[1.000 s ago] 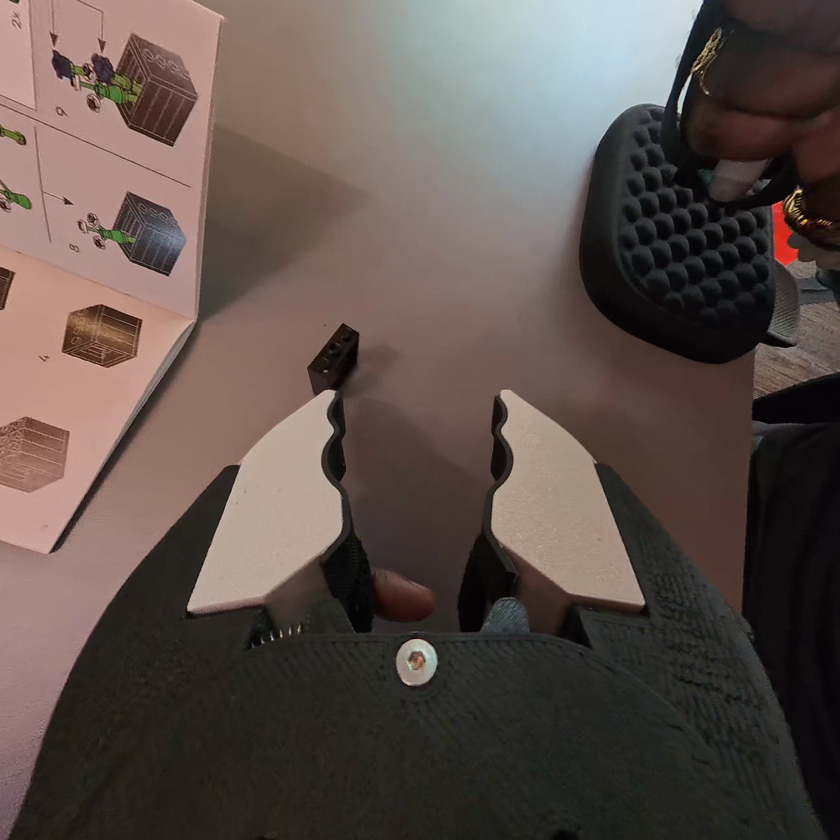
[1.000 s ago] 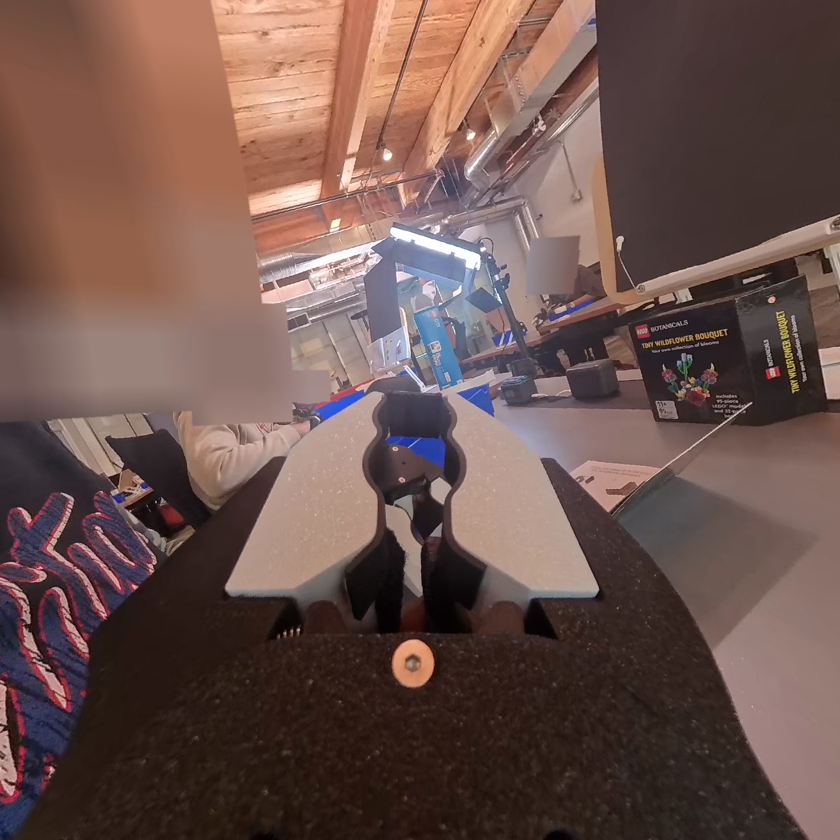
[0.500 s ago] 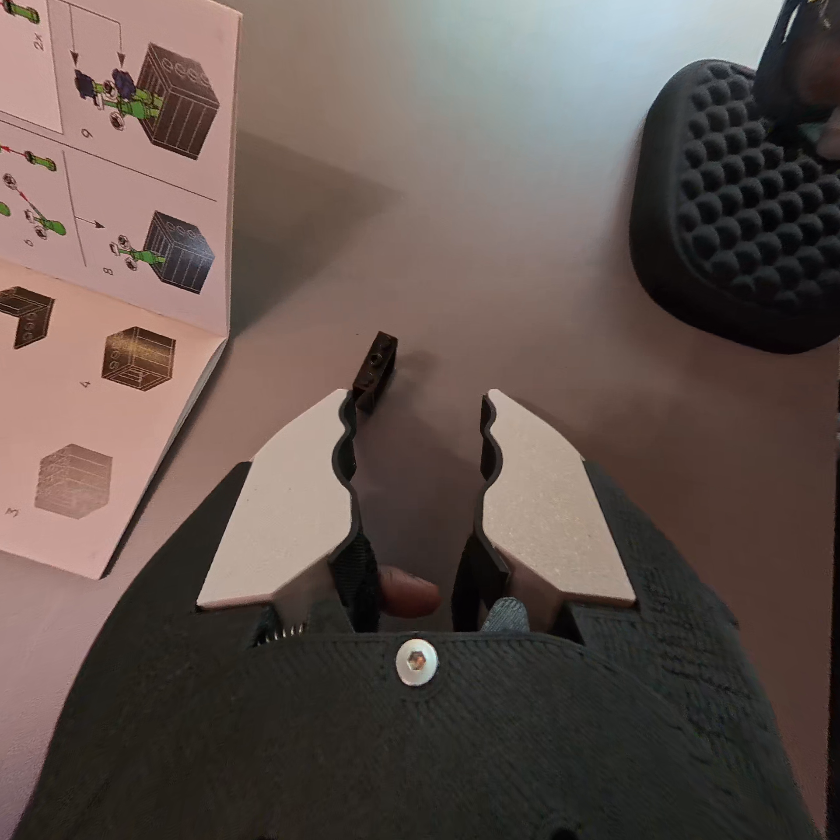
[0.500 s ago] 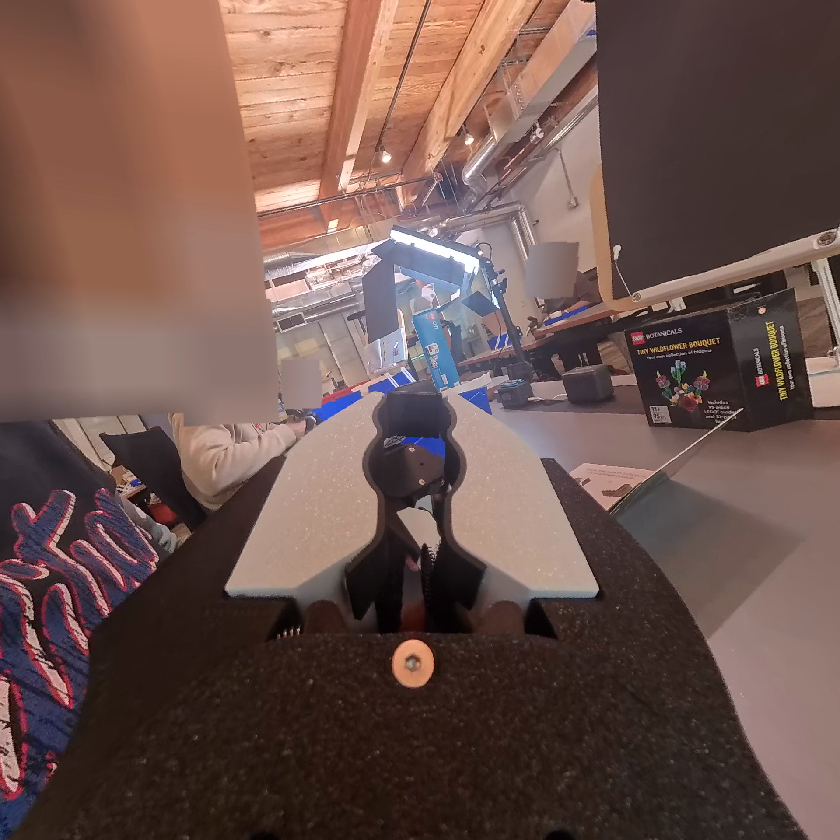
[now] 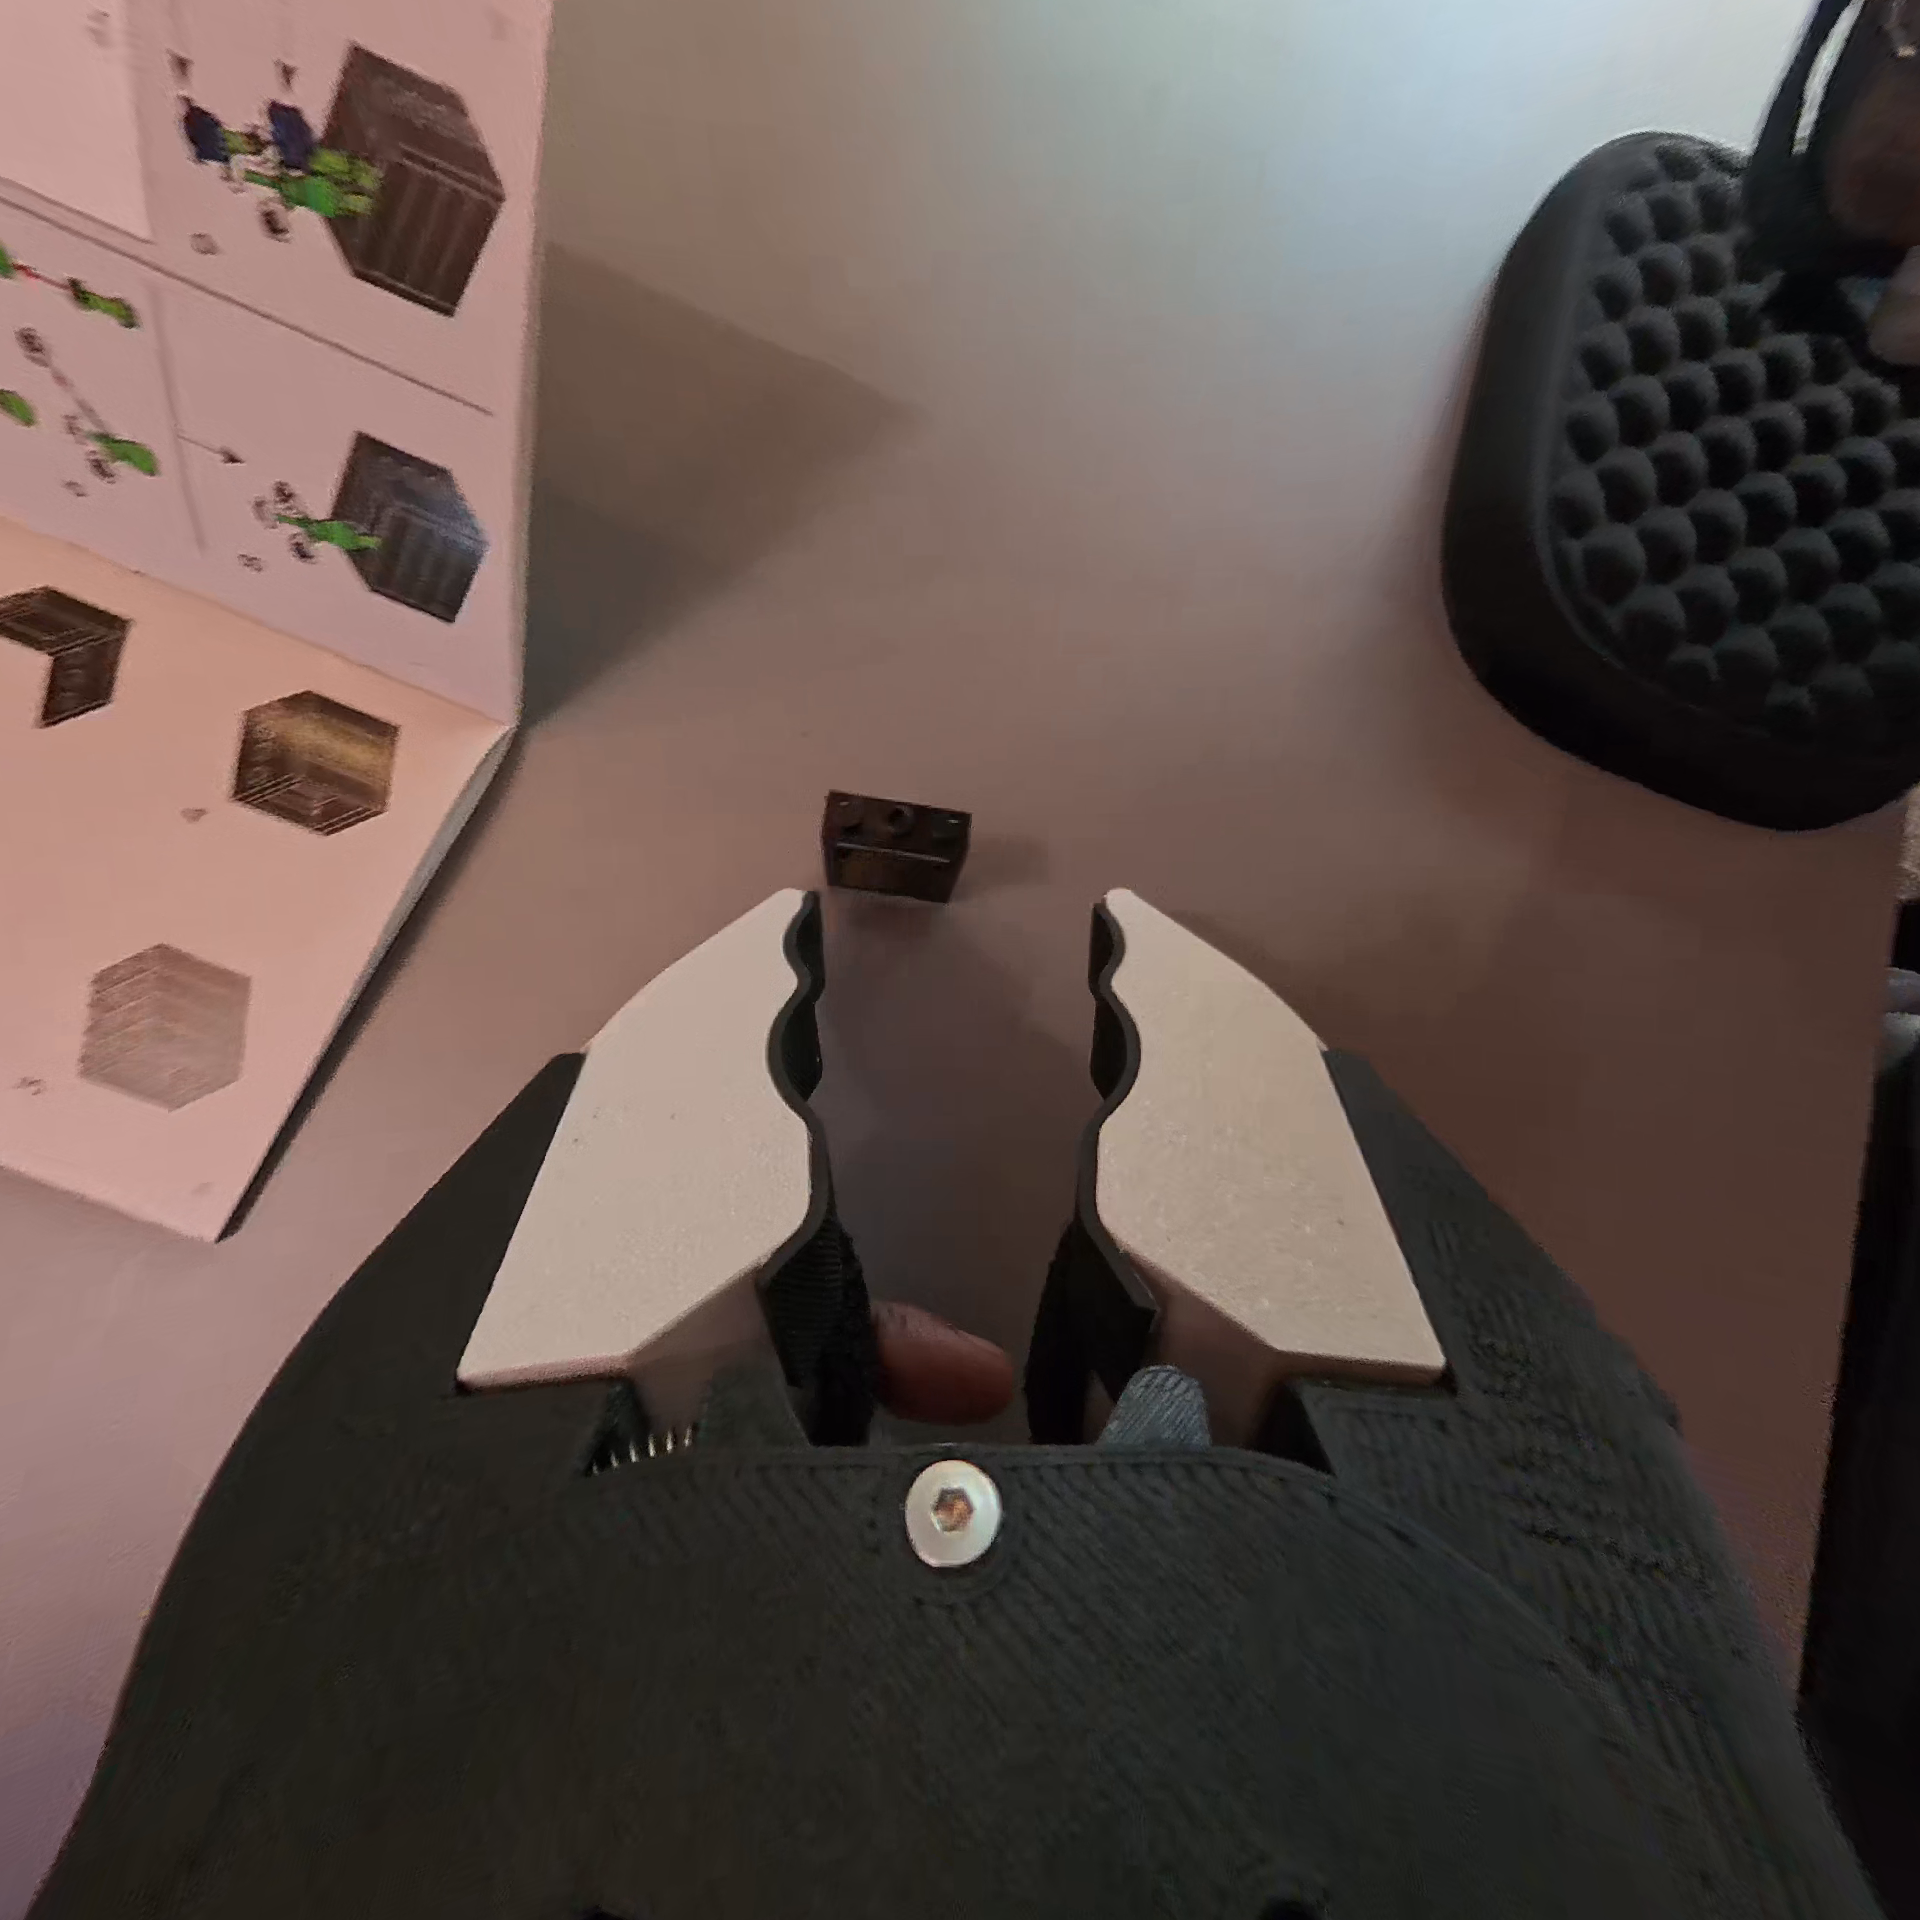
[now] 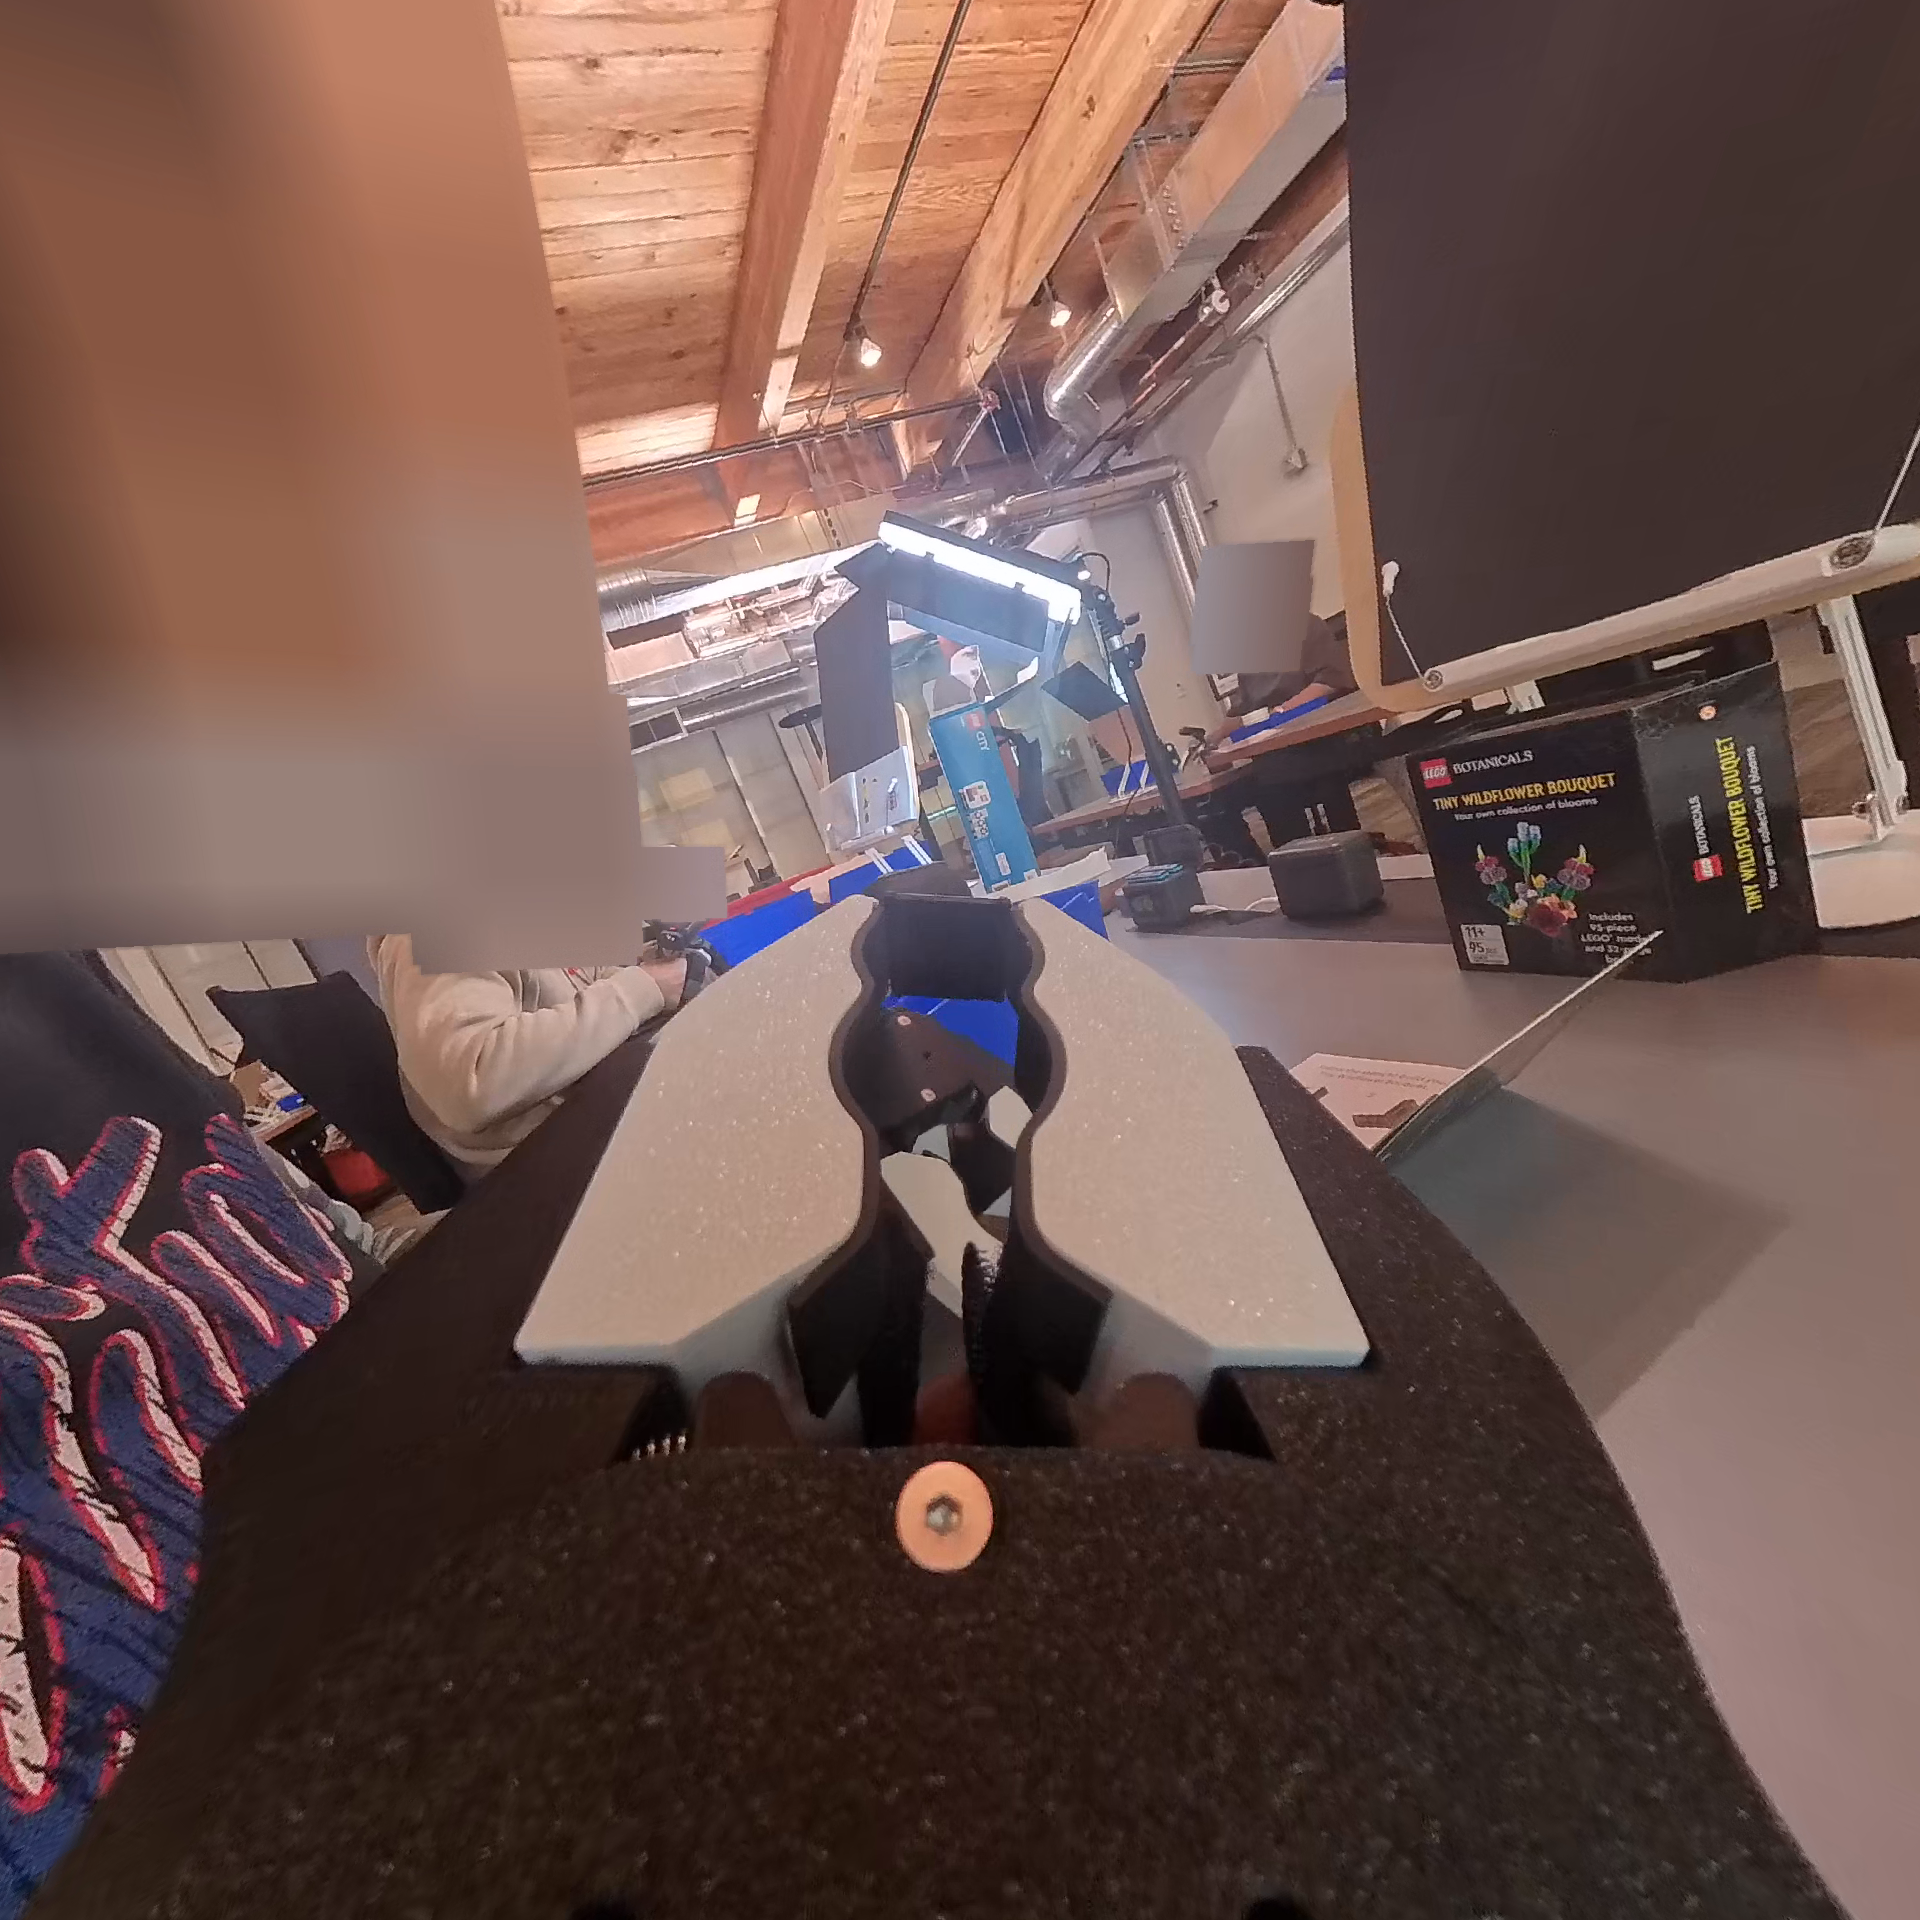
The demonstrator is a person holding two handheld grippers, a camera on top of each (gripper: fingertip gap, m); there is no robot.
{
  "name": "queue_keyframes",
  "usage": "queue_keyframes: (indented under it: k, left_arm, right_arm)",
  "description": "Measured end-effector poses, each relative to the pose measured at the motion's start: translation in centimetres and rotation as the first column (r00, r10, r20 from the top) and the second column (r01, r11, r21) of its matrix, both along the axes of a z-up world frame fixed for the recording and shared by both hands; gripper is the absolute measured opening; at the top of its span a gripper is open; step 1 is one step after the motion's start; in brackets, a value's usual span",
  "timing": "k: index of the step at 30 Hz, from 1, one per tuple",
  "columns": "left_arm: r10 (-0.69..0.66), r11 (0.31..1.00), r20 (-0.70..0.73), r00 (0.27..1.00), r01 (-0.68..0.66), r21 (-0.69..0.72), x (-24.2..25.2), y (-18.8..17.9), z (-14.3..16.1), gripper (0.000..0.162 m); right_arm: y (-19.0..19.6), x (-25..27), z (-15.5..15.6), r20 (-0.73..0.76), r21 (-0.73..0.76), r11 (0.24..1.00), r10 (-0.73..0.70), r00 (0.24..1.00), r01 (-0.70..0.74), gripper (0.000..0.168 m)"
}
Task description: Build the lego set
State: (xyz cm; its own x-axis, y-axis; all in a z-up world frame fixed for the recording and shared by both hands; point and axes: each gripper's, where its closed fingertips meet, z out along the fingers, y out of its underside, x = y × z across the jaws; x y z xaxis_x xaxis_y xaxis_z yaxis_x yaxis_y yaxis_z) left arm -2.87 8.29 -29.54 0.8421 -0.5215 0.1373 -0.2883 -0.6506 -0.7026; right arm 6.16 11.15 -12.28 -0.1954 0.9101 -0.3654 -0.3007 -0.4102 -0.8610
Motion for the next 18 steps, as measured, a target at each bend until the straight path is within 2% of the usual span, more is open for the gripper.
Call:
queue_keyframes:
  k: [4,8,18]
  left_arm:
    - [0.053,0.998,-0.097,0.994,-0.05,0.031,-0.6,0.2,-0.4,0.052]
    - [0.033,0.986,-0.136,0.99,-0.01,0.164,-0.2,1.2,0.1,0.051]
    - [-0.016,0.983,-0.118,0.993,0.037,0.177,-0.4,1.7,-0.6,0.026]
  right_arm:
    - [0.3,0.1,-0.2,-0.001,-0.011,1.0,-0.006,1.0,0.006,0.022]
    - [0.2,-0.1,-0.2,-0.004,-0.018,1.0,0.004,1.0,-0.004,0.022]
    - [0.3,-0.3,-0.6,0.015,-0.023,1.0,0.017,1.0,-0.016,0.022]
